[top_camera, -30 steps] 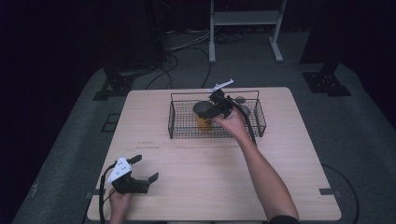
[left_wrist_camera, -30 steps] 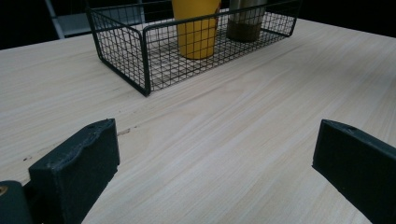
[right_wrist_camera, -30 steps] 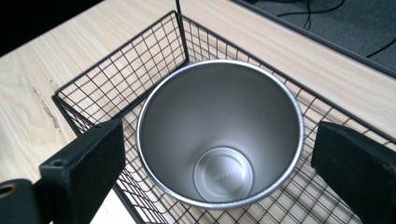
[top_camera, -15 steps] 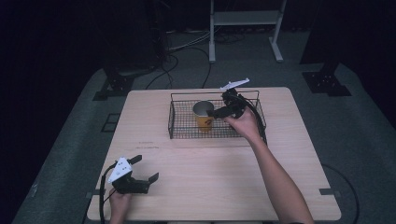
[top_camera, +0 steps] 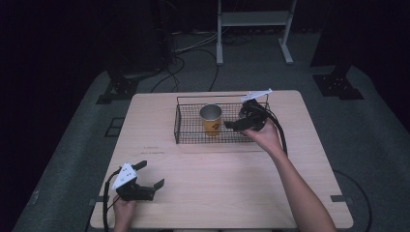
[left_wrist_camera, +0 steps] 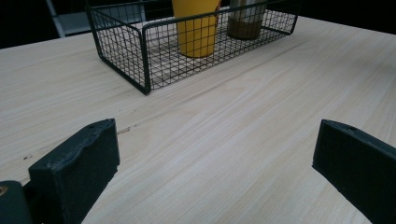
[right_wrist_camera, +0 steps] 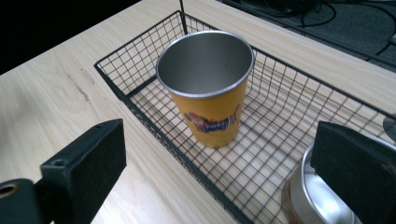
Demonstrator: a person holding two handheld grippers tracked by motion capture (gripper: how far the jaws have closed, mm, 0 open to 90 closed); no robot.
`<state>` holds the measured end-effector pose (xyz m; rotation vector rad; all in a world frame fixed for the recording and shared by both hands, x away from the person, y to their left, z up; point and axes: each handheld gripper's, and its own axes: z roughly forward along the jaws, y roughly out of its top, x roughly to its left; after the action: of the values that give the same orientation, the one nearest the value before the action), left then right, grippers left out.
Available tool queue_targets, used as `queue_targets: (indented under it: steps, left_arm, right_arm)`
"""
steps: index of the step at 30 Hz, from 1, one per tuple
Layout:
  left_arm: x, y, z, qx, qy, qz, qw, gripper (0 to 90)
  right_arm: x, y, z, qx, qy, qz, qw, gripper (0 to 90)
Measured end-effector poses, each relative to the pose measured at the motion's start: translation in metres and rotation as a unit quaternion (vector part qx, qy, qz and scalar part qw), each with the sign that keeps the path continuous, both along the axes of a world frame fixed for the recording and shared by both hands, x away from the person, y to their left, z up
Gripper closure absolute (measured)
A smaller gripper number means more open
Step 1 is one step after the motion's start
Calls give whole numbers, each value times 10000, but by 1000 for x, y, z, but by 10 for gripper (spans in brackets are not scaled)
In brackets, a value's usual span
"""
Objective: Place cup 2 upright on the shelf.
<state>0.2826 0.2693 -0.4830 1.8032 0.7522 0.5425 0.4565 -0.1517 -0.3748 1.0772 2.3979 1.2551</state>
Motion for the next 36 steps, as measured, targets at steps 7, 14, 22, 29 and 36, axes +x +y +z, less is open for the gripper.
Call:
queue_targets:
  steps: [7, 14, 22, 29, 36]
  left_arm:
    - [0, 0, 0, -7, 5, 4, 10000, 0]
    - [0, 0, 0, 11, 4, 0, 10000, 0]
    - [0, -1, 0, 15, 4, 2, 10000, 0]
    - [0, -1, 0, 29, 13, -2, 10000, 0]
    - [0, -1, 0, 40, 10, 1, 10000, 0]
  right_arm:
    - [-11, -13, -4, -15, 34, -16, 10000, 46]
    - [-22, -25, -5, 11, 38, -67, 10000, 46]
    - [-33, -38, -10, 45, 49, -88, 9999, 46]
    - [-43, -46, -16, 35, 54, -112, 9999, 47]
    - [-53, -54, -20, 48, 56, -119, 9999, 48]
